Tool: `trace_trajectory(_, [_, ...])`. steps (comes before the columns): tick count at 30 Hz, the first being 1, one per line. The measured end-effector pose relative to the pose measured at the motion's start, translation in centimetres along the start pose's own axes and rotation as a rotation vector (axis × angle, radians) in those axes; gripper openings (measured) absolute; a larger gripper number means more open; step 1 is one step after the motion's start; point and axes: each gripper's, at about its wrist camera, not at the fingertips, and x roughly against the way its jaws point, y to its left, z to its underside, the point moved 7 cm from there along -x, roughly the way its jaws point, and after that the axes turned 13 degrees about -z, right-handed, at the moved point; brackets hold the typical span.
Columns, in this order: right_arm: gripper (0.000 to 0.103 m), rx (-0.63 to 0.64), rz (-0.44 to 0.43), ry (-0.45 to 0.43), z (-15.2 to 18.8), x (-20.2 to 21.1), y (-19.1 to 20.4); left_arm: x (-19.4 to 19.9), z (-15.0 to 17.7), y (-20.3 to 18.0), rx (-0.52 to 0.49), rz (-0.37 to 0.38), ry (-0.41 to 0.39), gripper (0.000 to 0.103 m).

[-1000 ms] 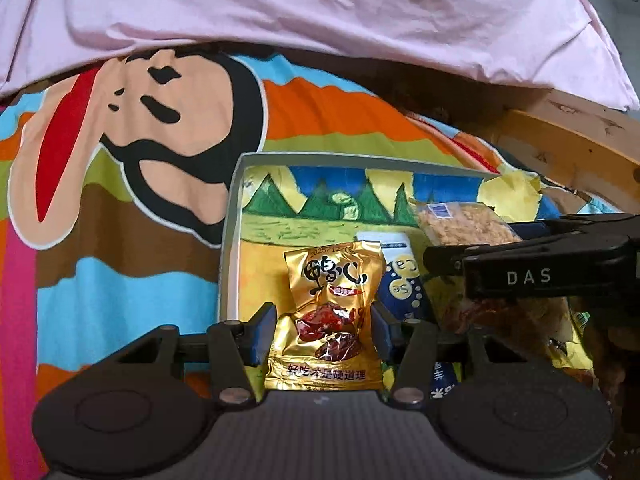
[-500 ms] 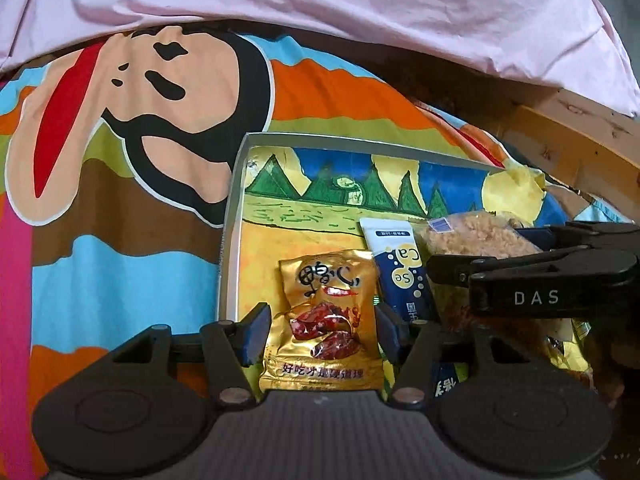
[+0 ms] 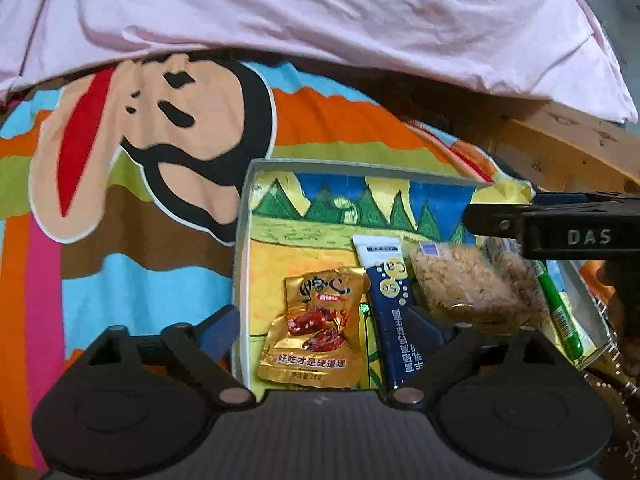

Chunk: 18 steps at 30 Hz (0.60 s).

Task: Organize snacks
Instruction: 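Open both tools and lift them out of the tray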

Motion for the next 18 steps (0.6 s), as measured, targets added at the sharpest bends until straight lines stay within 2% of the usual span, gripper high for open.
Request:
trace_trajectory(10, [0.102, -0.011, 0.057, -0.101, -1.0, 7.7, 0.9, 6.2, -1.3, 1.8, 0.051, -0.028, -0.082, 0.102])
trace_trajectory(18, [0.102, -0.033, 0.114, -0.167, 1.1, 17.4, 2.9, 13.7, -0.1, 3.0, 0.136, -0.037, -0.114, 0.102])
